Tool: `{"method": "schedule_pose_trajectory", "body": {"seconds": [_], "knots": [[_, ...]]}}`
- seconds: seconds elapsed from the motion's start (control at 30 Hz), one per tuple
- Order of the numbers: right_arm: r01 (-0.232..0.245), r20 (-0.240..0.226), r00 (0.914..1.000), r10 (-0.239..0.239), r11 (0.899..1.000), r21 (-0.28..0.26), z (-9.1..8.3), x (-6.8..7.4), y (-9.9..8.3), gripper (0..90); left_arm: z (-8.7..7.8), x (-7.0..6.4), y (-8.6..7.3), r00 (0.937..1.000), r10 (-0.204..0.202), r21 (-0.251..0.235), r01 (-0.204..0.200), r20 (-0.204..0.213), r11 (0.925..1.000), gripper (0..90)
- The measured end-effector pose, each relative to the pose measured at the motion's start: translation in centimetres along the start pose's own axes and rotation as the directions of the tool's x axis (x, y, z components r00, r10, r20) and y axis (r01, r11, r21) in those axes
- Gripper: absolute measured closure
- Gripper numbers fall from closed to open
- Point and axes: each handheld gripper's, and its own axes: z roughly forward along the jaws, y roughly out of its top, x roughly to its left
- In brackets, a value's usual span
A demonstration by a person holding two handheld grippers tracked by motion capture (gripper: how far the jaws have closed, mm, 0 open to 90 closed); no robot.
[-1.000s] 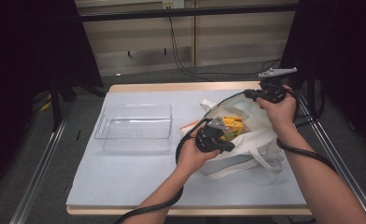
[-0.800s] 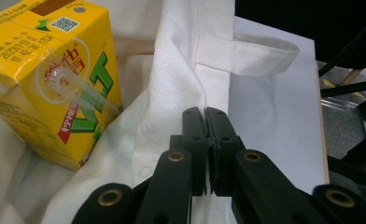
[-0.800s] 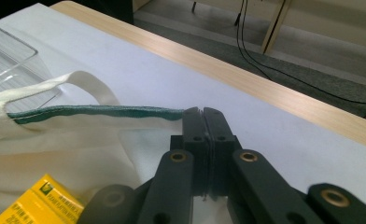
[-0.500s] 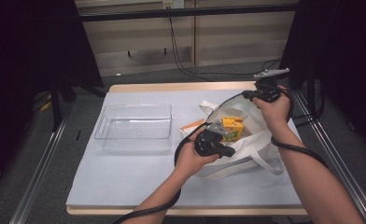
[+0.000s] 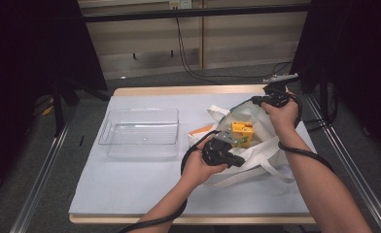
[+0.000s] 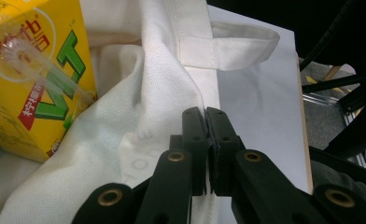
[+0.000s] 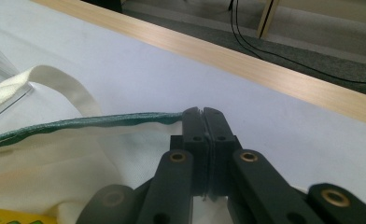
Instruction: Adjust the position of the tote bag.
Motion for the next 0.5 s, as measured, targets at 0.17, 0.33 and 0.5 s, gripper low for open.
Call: {"method": "schedule_pose_trajectory", "body": {"seconds": [0.17, 0.33, 0.5], "knots": [[-0.01, 0.0, 1.0, 0.01, 1.0, -0.001, 0.4, -0.2, -0.3, 88.7, 0.0, -0.1, -0.1, 0.9999, 0.013, 0.015, -0.013, 0.005, 0.9998, 87.7], [-0.01, 0.006, 0.9999, 0.01, 1.0, 0.0, 0.8, -0.3, -0.6, 88.7, 0.3, -0.2, -0.5, 0.9999, 0.002, 0.023, -0.003, 0.013, 0.9997, 87.7], [-0.016, 0.007, 0.9998, 0.016, 1.0, 0.0, 1.1, -0.4, -0.8, 88.6, 0.4, -0.3, -0.6, 0.9998, -0.001, 0.012, 0.001, 0.017, 0.9999, 87.7]]}}
